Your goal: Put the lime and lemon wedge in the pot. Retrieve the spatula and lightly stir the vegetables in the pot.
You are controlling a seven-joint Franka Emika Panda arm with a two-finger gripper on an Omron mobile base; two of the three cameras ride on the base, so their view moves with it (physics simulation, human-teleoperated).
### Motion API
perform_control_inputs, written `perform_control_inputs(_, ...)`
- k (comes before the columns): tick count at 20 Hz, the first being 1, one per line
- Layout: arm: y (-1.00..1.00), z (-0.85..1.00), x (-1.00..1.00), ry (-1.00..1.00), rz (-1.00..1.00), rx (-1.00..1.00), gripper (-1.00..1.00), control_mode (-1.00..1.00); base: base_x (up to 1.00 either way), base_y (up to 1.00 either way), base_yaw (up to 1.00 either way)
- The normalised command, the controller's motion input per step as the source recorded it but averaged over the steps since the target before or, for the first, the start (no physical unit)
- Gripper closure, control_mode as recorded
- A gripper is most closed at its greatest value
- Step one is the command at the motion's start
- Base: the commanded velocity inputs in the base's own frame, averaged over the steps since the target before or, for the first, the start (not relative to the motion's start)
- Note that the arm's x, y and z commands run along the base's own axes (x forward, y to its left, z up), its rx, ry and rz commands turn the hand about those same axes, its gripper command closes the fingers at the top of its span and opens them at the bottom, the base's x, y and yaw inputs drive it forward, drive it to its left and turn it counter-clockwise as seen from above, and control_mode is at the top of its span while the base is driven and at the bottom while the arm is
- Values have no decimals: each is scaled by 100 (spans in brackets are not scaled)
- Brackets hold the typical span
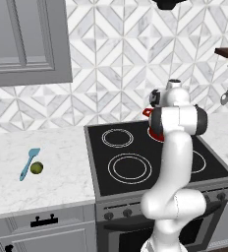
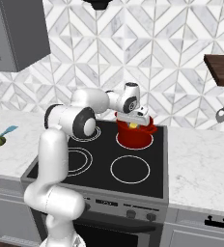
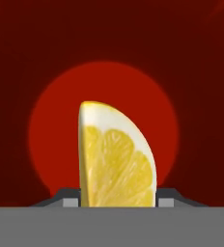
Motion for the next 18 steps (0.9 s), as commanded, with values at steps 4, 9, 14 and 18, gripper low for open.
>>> perform_control_inputs(4, 0, -15, 8, 1, -3, 0, 100, -100, 0, 0, 0)
perform_control_inputs(9, 0, -2, 1, 0, -2, 0, -100, -100, 0, 0, 0)
perform_control_inputs(14, 0, 0, 0, -1, 0, 1, -100, -100, 0, 0, 0)
perform_control_inputs(18, 0, 10, 0, -7, 0, 0, -100, -100, 0, 0, 0)
